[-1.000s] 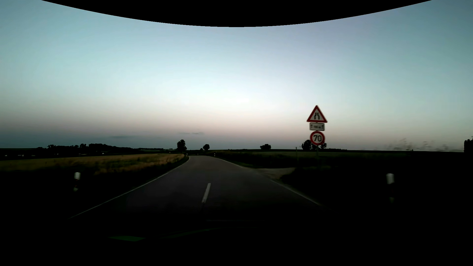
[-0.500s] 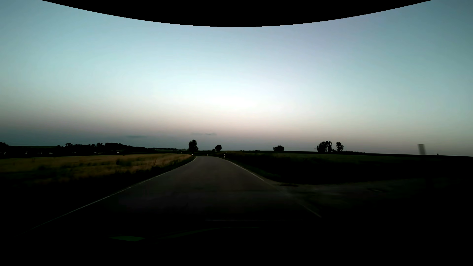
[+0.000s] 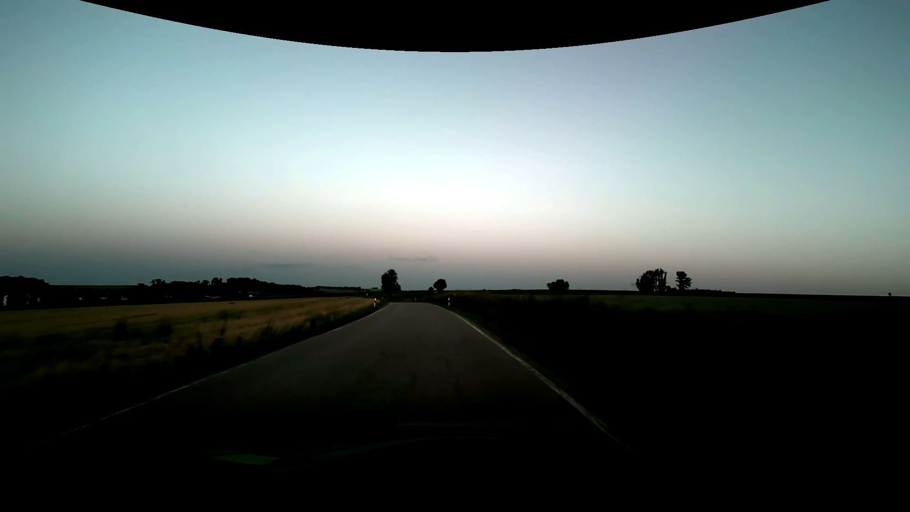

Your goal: Follow the waypoints while adhering to traffic rules and regulations

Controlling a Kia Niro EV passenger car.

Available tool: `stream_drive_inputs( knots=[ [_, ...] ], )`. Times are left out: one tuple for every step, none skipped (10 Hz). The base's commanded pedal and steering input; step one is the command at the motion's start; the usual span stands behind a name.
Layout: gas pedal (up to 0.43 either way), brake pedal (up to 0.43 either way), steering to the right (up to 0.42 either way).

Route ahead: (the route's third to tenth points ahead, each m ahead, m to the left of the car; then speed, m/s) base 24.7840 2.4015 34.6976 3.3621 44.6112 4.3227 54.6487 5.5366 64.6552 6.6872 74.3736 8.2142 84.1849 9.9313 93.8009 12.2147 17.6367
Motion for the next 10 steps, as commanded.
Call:
stream_drive_inputs(
  knots=[
    [0.268, 0.0, -0.031],
    [0.268, 0.0, -0.03],
    [0.268, 0.0, -0.029],
    [0.268, 0.0, -0.028],
    [0.268, 0.0, -0.024],
    [0.268, 0.0, -0.021],
    [0.268, 0.0, -0.017],
    [0.268, 0.0, -0.015],
    [0.28, 0.0, -0.011],
    [0.28, 0.0, -0.011]
  ],
)
